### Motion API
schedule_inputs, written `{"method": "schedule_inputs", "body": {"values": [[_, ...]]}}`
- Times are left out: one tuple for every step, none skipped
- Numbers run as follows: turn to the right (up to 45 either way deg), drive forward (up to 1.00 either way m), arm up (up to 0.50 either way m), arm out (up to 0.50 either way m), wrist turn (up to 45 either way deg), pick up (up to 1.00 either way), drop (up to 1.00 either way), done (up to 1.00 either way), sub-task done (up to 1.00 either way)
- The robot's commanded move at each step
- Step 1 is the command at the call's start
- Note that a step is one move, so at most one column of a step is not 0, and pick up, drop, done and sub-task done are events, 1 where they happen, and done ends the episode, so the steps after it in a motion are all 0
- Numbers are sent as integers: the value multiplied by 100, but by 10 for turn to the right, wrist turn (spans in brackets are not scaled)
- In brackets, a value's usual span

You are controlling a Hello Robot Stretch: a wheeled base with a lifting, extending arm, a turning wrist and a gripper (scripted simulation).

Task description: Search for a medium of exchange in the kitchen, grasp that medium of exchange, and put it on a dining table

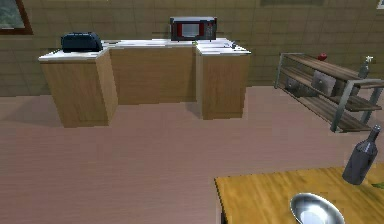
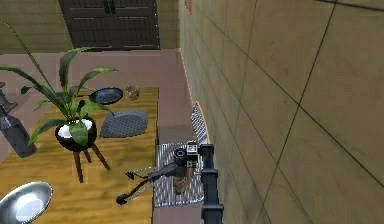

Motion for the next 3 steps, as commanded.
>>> {"method": "schedule_inputs", "body": {"values": [[0,0,0,0,450,0,0,0,0],[0,0,0,0,420,0,0,0,0],[0,0,-30,0,0,0,0,0,0]]}}
